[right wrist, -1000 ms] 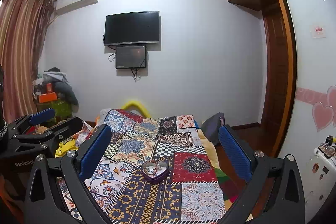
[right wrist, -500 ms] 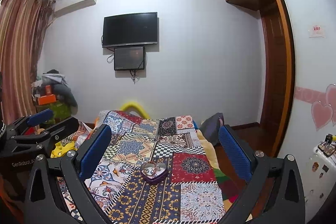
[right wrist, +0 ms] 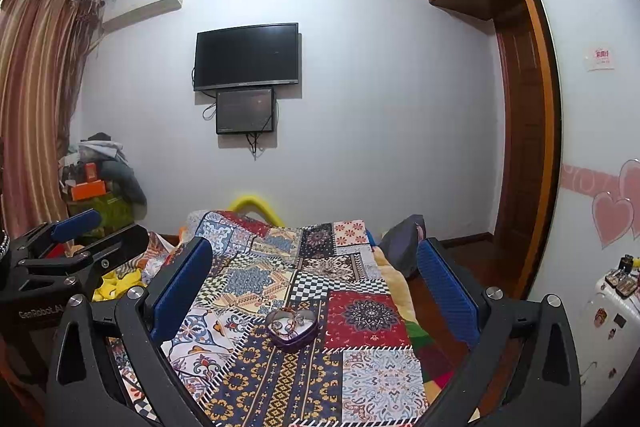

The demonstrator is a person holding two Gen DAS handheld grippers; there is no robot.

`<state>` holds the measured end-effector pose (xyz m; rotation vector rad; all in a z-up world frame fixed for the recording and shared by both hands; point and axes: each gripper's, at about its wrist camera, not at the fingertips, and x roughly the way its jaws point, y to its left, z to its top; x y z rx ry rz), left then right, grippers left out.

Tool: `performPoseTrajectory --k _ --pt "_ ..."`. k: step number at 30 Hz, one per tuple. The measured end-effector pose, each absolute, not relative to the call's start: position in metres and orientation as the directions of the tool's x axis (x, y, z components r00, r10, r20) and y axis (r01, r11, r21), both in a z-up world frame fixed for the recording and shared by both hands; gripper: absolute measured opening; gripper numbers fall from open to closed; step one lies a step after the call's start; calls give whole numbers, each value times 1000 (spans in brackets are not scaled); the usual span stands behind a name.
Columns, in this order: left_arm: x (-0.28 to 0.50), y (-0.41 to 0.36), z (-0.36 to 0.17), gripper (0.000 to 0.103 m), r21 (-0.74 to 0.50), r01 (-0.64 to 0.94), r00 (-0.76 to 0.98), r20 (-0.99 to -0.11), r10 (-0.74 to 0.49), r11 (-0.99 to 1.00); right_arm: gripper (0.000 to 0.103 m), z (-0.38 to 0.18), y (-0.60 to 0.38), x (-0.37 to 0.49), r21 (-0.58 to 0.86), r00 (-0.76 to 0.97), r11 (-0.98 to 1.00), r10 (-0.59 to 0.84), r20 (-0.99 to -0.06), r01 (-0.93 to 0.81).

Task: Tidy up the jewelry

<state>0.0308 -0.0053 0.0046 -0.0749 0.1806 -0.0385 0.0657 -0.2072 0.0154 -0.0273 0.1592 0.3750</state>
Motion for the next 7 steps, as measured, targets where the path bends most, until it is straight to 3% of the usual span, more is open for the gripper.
performPoseTrajectory --k 7 --pt "36 -6 1 103 -70 30 981 -187 -43 997 101 11 -205 68 4 914 928 368 -172 -373"
